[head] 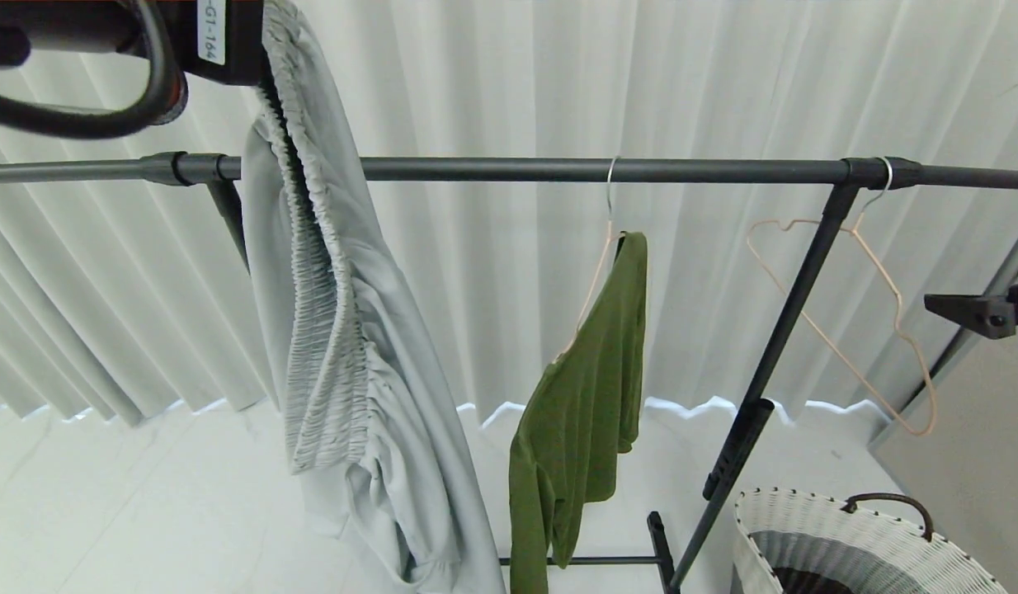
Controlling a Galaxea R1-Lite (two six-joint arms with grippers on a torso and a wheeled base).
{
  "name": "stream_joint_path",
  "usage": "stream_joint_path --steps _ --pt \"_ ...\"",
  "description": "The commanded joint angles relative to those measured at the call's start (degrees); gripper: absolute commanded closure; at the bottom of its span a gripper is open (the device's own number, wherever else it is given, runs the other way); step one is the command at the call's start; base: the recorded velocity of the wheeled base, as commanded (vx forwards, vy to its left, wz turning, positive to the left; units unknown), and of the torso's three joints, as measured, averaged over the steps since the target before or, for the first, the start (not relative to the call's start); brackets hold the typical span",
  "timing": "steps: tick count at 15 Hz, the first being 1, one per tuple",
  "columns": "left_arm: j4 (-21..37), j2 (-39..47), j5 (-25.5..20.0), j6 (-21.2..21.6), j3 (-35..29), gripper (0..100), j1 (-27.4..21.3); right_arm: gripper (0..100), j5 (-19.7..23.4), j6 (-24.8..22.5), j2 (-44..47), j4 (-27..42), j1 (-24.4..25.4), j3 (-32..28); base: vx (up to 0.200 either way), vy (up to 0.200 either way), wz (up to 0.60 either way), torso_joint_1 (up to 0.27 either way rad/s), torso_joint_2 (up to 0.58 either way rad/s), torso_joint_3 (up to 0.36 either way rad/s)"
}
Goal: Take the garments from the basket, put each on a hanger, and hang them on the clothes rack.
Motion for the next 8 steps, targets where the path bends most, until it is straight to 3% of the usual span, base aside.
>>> stream_joint_path --steps 1,8 --pt "0.0 -1.6 0.0 0.0 2.4 100 0.0 0 0.0 1.3 5.3 0.0 -0.9 -0.2 0.0 0.0 0.0 0.0 0.0 0.0" --pt "0.0 -3.3 0.0 0.3 4.3 100 0.0 0 -0.2 8.4 17.6 -0.4 -3.0 -3.6 0.0 0.0 0.0 0.0 0.0 0.0"
